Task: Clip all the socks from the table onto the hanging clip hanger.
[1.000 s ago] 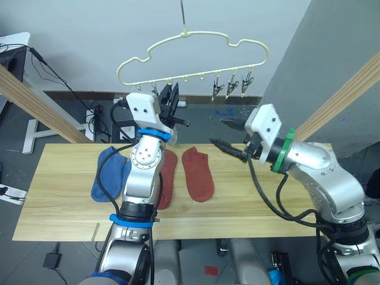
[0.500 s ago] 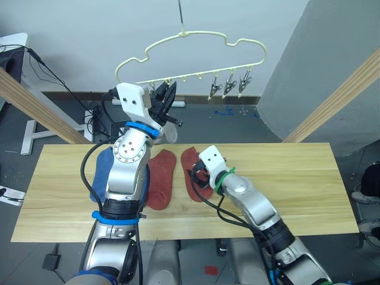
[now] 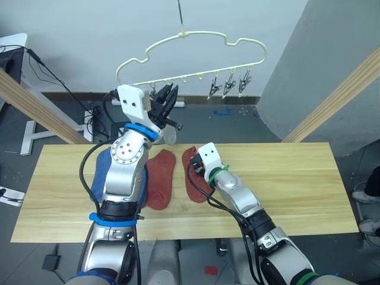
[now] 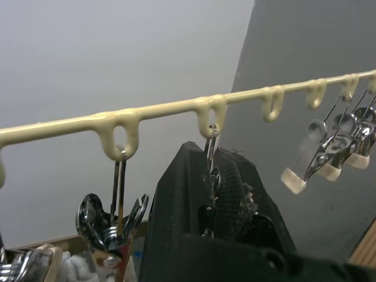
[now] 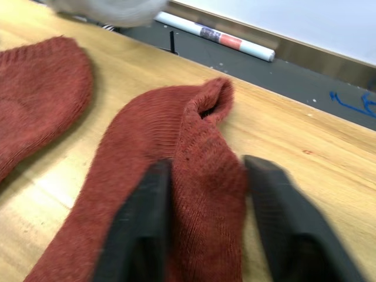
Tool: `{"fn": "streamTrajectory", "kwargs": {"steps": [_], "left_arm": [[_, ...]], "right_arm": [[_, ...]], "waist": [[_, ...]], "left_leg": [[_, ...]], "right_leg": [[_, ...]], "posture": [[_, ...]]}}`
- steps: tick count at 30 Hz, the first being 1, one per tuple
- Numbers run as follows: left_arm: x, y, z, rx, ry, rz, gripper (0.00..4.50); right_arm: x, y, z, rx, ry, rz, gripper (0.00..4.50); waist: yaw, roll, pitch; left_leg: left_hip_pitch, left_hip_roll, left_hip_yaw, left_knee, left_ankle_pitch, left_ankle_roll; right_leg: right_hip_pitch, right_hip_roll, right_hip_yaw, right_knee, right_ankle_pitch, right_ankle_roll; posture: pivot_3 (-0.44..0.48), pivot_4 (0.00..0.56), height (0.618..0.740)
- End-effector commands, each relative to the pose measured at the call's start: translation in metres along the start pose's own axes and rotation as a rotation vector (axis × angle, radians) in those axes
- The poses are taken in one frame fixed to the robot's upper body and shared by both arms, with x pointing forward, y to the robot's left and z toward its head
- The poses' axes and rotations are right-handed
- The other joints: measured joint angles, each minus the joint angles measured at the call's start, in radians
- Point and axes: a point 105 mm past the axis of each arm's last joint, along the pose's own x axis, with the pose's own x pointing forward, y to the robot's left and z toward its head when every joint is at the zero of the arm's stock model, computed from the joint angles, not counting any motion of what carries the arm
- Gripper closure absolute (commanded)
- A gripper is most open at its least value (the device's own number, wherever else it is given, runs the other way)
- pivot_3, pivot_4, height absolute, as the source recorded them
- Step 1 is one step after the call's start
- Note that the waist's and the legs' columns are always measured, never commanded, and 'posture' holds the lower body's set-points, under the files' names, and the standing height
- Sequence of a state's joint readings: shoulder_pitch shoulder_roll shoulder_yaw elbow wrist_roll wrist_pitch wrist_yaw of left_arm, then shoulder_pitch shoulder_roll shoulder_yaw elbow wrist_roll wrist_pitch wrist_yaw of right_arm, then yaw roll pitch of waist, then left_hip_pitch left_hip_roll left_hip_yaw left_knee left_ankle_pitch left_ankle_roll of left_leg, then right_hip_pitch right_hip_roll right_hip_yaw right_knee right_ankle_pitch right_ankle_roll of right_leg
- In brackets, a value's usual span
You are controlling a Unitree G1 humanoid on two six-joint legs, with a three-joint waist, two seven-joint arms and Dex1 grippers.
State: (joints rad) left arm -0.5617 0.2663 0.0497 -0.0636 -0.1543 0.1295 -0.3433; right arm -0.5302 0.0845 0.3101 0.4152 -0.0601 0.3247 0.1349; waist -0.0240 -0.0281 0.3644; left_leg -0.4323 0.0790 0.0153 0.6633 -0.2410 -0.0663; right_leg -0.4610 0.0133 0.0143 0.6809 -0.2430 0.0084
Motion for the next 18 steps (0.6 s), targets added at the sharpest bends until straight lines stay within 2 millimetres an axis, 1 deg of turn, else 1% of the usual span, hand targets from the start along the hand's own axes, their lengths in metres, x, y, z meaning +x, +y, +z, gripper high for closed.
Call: {"fn": "streamTrajectory", "kwargs": {"steps": [1,2,3,6,7,10,13,18], "left_arm": [[-0.003,0.001,0.014,-0.031,-0.032,-0.051,4.36],[-0.004,0.0,0.014,-0.055,-0.027,-0.069,4.36],[-0.005,0.0,0.016,-0.076,-0.023,-0.09,4.36],[-0.007,-0.006,0.024,-0.157,-0.022,-0.188,4.36],[-0.007,-0.007,0.027,-0.169,-0.026,-0.207,4.36],[-0.005,-0.001,0.033,-0.216,-0.019,-0.207,4.36],[-0.004,0.004,0.039,-0.237,-0.012,-0.227,4.36],[-0.005,0.0,0.044,-0.279,0.007,-0.277,4.36]], "right_arm": [[-0.004,0.007,0.0,-0.059,-0.02,0.042,4.07],[-0.006,0.009,0.007,-0.084,-0.047,0.057,4.39],[-0.008,0.01,0.015,-0.112,-0.08,0.072,4.5],[-0.02,0.015,0.043,-0.222,-0.186,0.133,4.5],[-0.023,0.016,0.048,-0.254,-0.208,0.147,4.5],[-0.033,0.018,0.064,-0.329,-0.263,0.185,4.5],[-0.043,0.016,0.087,-0.388,-0.332,0.196,4.5],[-0.048,0.015,0.109,-0.45,-0.39,0.204,4.5]], "waist": [[0.0,0.0,0.0],[0.0,0.0,0.0],[0.0,0.0,0.0],[0.0,0.0,0.0],[-0.001,0.0,0.0],[0.0,0.0,0.0],[0.0,0.0,0.0],[-0.001,0.0,0.0]], "left_leg": [[0.0,0.0,0.0,0.0,0.0,0.0],[0.0,0.0,0.0,0.0,0.0,0.0],[0.0,0.0,0.0,0.0,0.0,0.0],[0.0,0.0,0.001,0.0,0.0,0.0],[0.0,0.0,0.001,0.0,0.0,0.0],[0.0,0.0,0.0,0.0,0.0,0.0],[0.0,0.0,-0.001,0.0,0.0,0.0],[0.0,0.0,-0.001,0.0,0.001,-0.003]], "right_leg": [[0.0,0.0,0.0,0.0,0.0,0.0],[0.0,0.0,0.0,0.0,0.0,0.0],[0.0,0.0,0.0,0.0,0.0,0.0],[0.0,0.0,0.0,0.0,0.0,0.0],[0.0,0.0,0.0,0.0,0.0,0.0],[0.0,0.001,0.0,0.0,0.0,0.0],[0.0,0.001,0.0,0.0,0.0,0.0],[0.0,0.001,-0.001,0.0,0.0,0.0]], "posture": [[-0.003,0.382,0.703],[-0.004,0.382,0.703],[-0.004,0.382,0.703],[0.0,0.383,0.703],[0.0,0.383,0.703],[0.005,0.381,0.703],[0.004,0.376,0.703],[-0.007,0.376,0.703]]}}
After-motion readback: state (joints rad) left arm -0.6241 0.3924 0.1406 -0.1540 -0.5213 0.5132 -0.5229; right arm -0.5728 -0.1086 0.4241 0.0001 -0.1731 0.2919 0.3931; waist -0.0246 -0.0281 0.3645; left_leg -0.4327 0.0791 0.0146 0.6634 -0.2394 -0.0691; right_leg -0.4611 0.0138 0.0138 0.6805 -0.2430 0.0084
